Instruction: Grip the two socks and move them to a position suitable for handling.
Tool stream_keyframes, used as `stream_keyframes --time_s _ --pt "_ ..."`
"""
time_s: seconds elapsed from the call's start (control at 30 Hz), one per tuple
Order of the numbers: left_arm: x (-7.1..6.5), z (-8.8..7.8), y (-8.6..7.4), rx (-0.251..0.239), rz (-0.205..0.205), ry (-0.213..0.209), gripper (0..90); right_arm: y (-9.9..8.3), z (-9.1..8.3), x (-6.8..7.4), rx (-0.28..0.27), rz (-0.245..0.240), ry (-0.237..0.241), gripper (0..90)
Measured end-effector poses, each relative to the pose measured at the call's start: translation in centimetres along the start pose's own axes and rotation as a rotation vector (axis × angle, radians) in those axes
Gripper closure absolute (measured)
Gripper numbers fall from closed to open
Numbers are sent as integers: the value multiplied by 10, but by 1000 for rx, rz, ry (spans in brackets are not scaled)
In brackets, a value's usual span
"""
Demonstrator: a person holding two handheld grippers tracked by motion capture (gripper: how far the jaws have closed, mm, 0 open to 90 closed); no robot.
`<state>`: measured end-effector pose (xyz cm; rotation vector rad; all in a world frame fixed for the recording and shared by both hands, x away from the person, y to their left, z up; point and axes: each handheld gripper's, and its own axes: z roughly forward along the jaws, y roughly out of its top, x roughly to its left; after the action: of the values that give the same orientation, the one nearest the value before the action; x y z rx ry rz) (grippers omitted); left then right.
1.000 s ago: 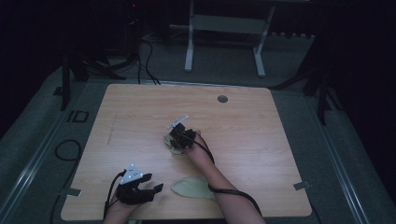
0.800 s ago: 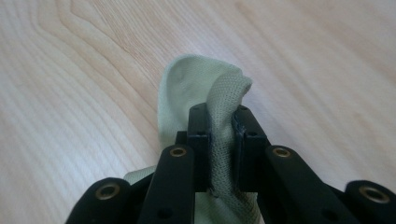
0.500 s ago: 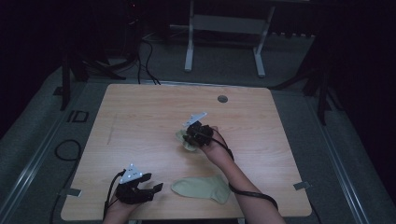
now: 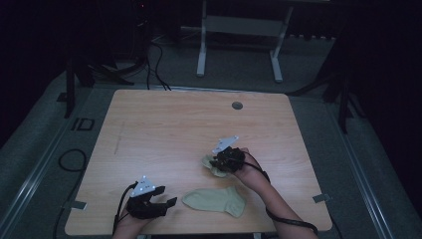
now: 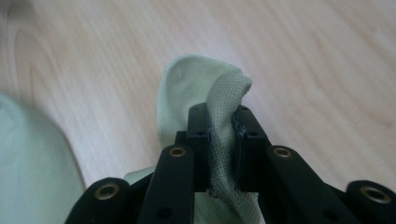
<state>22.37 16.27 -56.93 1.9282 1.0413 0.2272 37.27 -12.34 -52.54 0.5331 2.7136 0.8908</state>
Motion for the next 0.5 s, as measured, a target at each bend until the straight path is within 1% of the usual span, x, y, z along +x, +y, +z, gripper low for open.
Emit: stream_keyframes --time_s 0.1,0.13,0.23,0.3,0.33,0.43,0.5 --pt "-1 1 0 6 3 -1 342 -7 4 1 3 6 15 794" --pt "-1 2 0 8 1 -1 343 -9 6 0 12 8 12 794" --pt "-2 3 0 10 2 -1 343 -15 15 -1 51 -8 0 790" --pt "-2 3 -1 12 1 -3 343 -17 17 -4 31 11 19 788" --pt "-2 3 -1 13 -2 -4 342 -17 17 -5 31 16 24 788" --pt "-2 5 -1 17 -7 -9 343 -16 18 -4 37 -1 21 772" --pt "-2 6 0 18 -10 -10 343 -15 18 -4 39 -3 24 759"
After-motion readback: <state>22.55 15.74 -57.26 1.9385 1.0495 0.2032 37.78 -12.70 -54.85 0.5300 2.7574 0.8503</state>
